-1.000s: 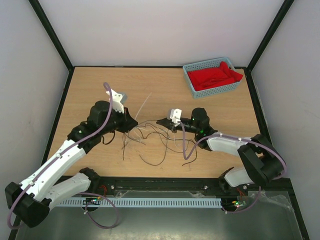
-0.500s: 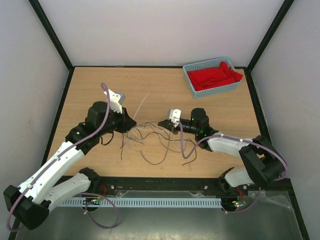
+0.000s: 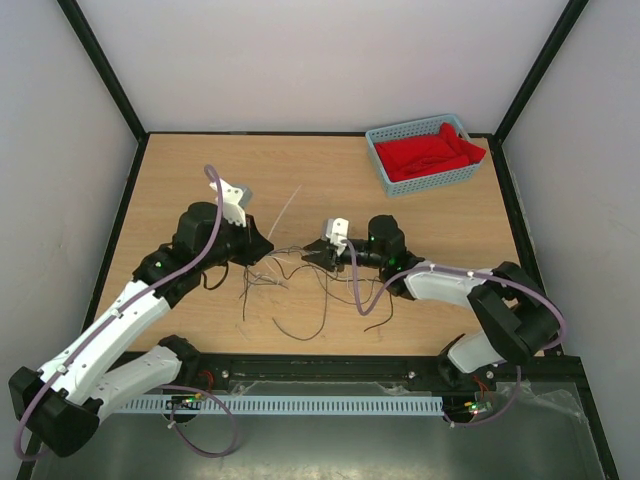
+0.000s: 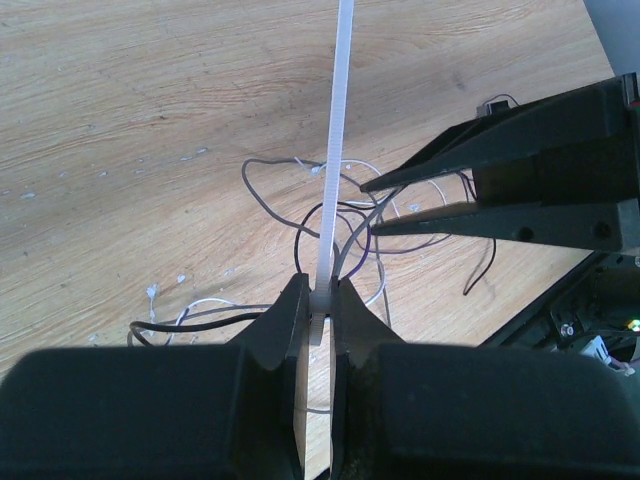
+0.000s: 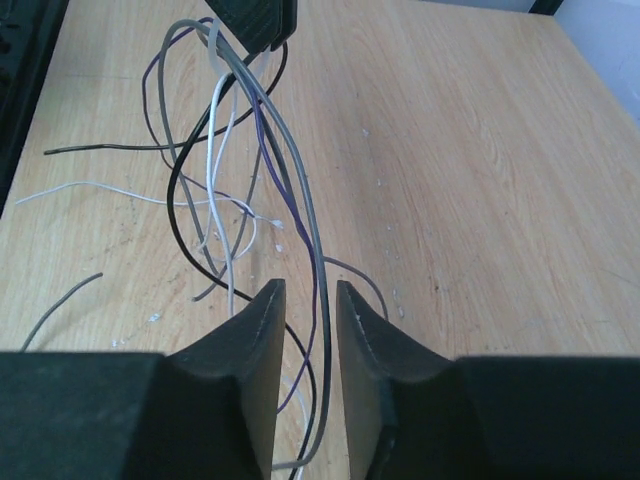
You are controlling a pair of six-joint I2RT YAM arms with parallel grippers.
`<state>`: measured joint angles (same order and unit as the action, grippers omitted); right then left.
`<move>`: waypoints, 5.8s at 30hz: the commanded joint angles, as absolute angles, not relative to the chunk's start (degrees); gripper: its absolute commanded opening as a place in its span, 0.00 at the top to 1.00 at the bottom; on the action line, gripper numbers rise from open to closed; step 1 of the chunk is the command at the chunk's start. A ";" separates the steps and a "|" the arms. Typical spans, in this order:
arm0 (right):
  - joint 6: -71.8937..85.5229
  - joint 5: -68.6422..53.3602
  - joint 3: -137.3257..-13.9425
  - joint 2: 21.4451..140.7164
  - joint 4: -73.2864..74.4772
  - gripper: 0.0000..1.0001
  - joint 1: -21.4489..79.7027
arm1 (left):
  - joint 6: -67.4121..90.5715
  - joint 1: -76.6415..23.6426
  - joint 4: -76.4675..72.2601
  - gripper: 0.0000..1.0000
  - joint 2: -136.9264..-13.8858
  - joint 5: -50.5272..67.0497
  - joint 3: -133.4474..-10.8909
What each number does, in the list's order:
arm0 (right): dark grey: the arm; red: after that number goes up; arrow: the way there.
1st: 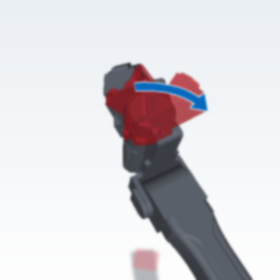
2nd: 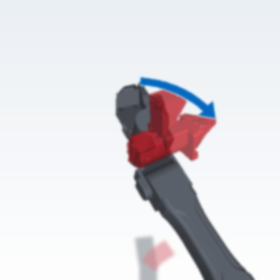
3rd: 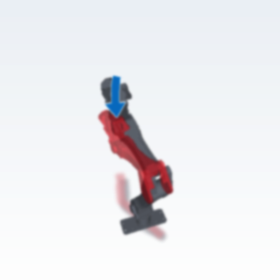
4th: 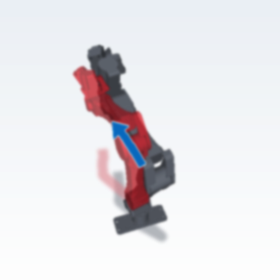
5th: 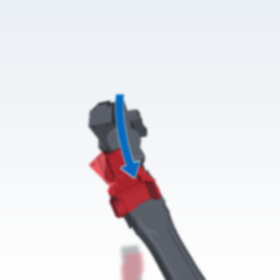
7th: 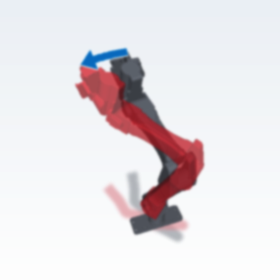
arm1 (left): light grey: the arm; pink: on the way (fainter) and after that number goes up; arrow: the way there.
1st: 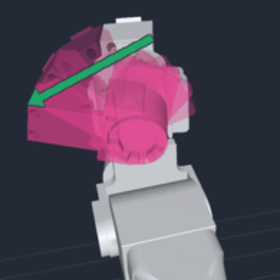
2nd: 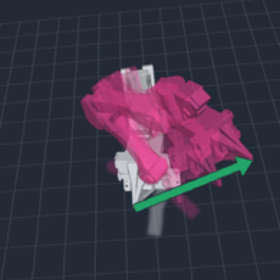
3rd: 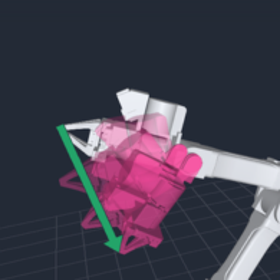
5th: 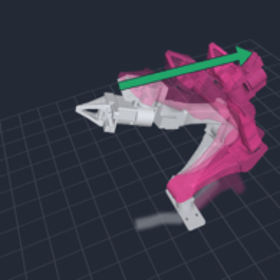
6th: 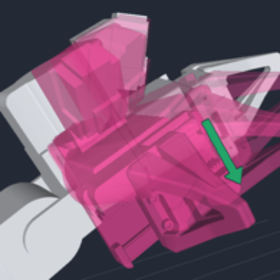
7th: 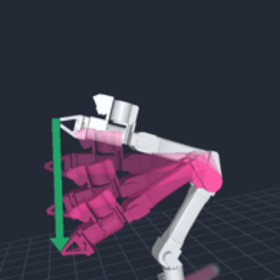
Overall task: Zip-tie the wires
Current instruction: Adjust the cable at the center of the board.
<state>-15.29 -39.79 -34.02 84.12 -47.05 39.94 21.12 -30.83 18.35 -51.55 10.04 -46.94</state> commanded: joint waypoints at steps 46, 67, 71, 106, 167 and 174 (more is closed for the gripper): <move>-17.91 -39.81 -29.53 82.99 -46.66 0.86 41.15 | 18.77 -28.29 17.61 1.00 -51.25 12.56 -47.99; -12.67 -35.61 -34.45 94.41 -57.08 0.67 43.36 | 20.24 -28.24 17.54 1.00 -50.67 14.08 -48.08; -14.62 -34.58 -31.73 90.04 -54.25 0.83 43.38 | 19.93 -28.01 18.26 1.00 -50.60 12.79 -48.40; -11.05 -19.58 -23.65 68.42 -34.69 1.00 35.14 | 18.58 -20.40 20.58 1.00 -49.26 15.47 -48.60; -3.69 -34.55 -40.15 90.60 -50.88 1.00 49.20 | 18.65 -19.85 19.82 1.00 -49.85 16.96 -48.10; -8.43 -27.26 -36.04 81.42 -41.31 1.00 48.97 | 17.94 -19.07 20.30 1.00 -49.89 16.08 -47.88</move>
<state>-5.52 -31.18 -37.95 87.77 -45.93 48.84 18.39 -19.97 21.34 -50.35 16.86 -46.96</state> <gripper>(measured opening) 0.012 0.097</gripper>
